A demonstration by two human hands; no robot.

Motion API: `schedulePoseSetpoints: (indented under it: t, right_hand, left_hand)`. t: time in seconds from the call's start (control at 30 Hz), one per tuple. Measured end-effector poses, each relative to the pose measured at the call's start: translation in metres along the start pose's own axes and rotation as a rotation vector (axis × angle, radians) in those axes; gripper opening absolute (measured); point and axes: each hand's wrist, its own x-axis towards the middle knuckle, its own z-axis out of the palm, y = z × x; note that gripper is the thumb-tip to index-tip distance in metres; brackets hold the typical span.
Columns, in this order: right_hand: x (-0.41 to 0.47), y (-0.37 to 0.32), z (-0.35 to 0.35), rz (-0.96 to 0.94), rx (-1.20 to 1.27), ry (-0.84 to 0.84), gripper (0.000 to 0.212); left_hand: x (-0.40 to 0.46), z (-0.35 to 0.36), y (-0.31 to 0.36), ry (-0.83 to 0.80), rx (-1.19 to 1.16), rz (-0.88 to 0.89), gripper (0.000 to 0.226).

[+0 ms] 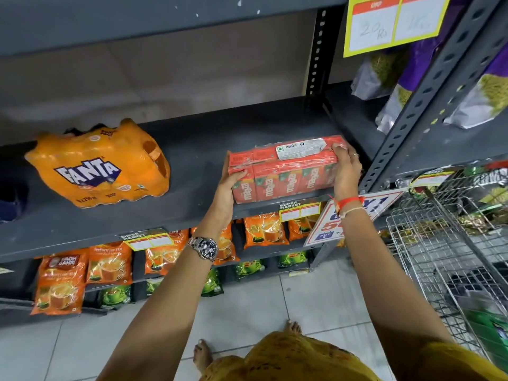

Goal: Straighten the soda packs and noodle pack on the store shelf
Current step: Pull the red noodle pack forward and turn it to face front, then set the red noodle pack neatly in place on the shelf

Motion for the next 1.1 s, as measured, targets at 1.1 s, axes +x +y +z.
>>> schedulePoseSetpoints:
  t: [1.1]
  right_hand:
    - [-0.162,0.057,0.317,0.200,-0.148,-0.579,0.050]
  left_hand:
    - [-0.017,-0.315,0.132,0.394,-0.135,-0.007,0.068]
